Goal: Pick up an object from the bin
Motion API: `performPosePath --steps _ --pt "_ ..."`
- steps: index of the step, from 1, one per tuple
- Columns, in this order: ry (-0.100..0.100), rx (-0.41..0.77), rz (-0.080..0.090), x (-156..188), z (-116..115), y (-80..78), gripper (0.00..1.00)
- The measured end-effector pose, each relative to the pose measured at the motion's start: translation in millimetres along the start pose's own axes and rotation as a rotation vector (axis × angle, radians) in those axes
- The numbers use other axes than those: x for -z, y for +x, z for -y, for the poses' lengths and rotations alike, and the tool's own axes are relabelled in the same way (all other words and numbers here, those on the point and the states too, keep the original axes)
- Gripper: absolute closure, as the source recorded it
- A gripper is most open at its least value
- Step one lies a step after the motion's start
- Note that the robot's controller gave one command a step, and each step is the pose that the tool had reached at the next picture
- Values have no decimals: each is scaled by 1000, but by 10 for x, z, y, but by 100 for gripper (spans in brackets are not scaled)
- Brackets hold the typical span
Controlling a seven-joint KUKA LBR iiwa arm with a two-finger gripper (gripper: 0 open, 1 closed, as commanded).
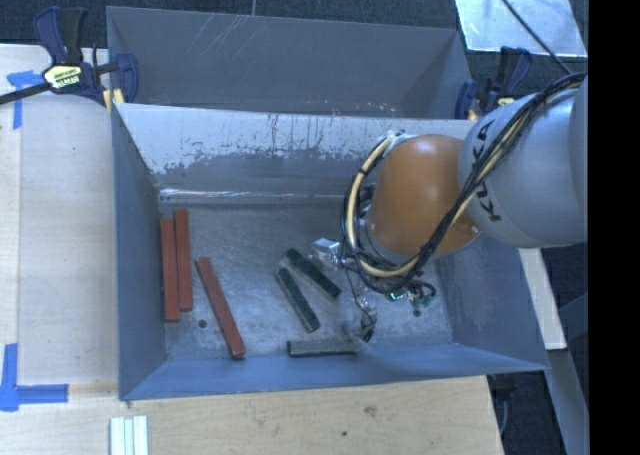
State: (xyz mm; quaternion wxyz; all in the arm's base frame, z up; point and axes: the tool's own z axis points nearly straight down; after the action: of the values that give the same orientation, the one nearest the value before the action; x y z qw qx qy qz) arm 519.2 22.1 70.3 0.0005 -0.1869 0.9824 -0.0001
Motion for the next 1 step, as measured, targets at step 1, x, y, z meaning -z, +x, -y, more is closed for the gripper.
performPosePath --steps 1 --pt "2 227 7 138 35 -897 0"
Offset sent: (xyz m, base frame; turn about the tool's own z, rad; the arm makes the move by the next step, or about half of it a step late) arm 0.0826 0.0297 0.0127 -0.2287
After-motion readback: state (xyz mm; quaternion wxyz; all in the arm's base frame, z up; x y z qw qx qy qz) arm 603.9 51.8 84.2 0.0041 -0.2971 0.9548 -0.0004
